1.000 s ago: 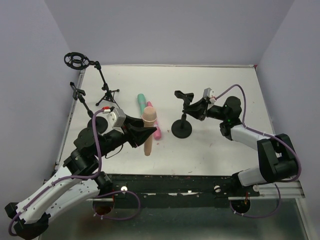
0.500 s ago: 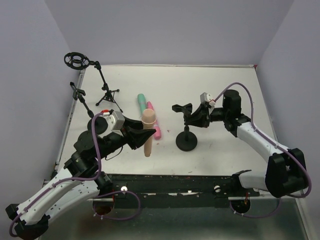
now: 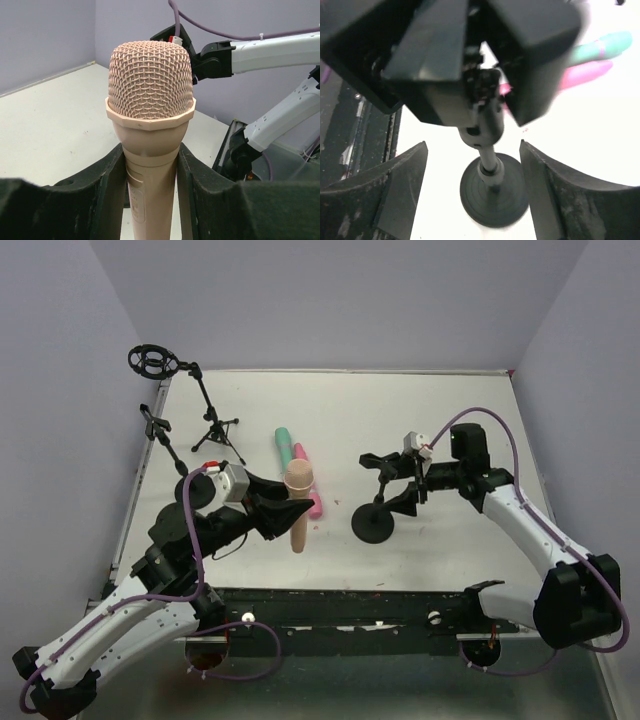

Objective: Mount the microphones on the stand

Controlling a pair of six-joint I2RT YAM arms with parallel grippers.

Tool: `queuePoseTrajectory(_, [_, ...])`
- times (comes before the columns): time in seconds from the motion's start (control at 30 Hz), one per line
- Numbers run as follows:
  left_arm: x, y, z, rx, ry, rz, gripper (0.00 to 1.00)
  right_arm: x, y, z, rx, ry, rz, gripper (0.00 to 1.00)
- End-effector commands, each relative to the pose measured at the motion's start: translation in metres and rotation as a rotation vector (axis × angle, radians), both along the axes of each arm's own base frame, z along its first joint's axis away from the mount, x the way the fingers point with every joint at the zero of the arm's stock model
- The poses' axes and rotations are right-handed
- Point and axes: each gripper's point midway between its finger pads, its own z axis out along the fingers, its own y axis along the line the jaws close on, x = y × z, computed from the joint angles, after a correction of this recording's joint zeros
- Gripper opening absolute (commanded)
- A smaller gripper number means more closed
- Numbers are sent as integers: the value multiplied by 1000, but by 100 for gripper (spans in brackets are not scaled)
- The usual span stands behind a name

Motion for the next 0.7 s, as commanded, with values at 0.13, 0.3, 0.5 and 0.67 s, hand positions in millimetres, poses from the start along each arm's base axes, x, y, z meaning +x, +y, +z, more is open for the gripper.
queuePoseTrajectory(0.13, [-5, -8, 22, -24, -87, -54, 0, 15, -32, 50, -84, -43, -168, 93])
queuePoseTrajectory(0.3, [-3, -14, 33, -8, -125, -70, 0, -1, -35, 75, -115, -85, -91, 100])
queuePoseTrajectory(0.5, [2, -23, 46, 1, -168, -84, 0, 3, -30, 93, -90, -47, -85, 100])
queuePoseTrajectory(0.67, [10, -32, 53, 7, -186, -86, 0, 15, -26, 103, -80, -7, -86, 100])
